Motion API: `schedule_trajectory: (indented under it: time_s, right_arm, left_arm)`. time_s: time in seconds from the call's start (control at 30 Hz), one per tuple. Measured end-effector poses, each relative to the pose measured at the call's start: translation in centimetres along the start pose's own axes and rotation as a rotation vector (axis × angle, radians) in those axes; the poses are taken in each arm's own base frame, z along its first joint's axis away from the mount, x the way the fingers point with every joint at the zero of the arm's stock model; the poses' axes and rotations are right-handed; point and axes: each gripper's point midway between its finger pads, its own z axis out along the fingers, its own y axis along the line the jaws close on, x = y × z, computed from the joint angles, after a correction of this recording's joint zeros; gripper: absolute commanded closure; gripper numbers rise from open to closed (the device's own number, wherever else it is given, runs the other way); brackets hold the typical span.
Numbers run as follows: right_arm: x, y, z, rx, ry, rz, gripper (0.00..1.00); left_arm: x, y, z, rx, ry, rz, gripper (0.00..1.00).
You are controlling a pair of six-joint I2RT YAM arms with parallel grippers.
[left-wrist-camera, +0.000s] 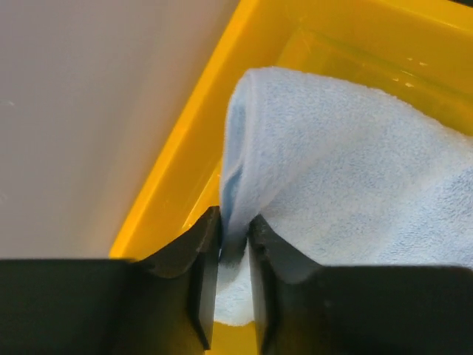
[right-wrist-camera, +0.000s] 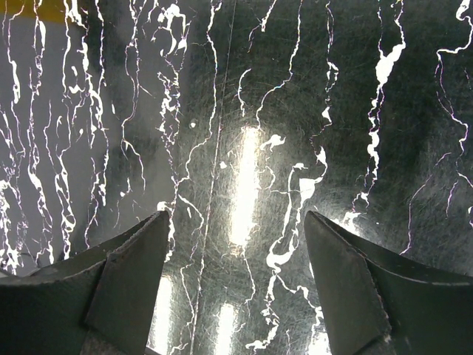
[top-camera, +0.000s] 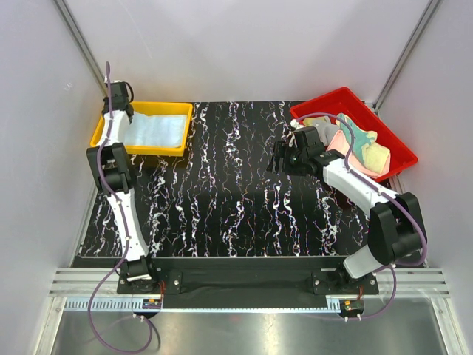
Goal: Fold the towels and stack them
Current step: Neatly place the folded towel into the bin
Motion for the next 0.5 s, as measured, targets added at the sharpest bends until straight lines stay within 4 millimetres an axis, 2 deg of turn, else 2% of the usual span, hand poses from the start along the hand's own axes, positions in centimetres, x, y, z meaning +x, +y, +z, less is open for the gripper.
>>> schedule_trajectory:
  time_s: [0.03,0.13,0.33,0.43,0.5]
  right_arm:
    - [0.0,0.0,0.0,0.000,0.000,-0.002,0.19]
    - [0.0,-0.1,0.2,0.001,0.002,-0.004,0.19]
    - [-0.3,0.0,0.4,0.000,0.001,-0.006,0.18]
    - [-0.7,0.2,0.3,0.001,-0.010,0.000,0.16]
    - [-1.3,0.4,0.1,0.008,-0.020,0.014,0.14]
  left_arm:
    - [-0.2,0.1,0.0,0.001,-0.005,0.002,0.47]
    - [-0.6,0.1,0.1,0.011,-0.020,-0.026,0.37]
    - [-1.3,-1.7,-0.7,0.107,-0.029,-0.122,0.32]
    - [-2.1,-2.6,-3.4,0.186,-0.028,-0.189,0.31]
    - [-2.8,-2.8,-6.8,0.230,-0.036,-0.217,0.25]
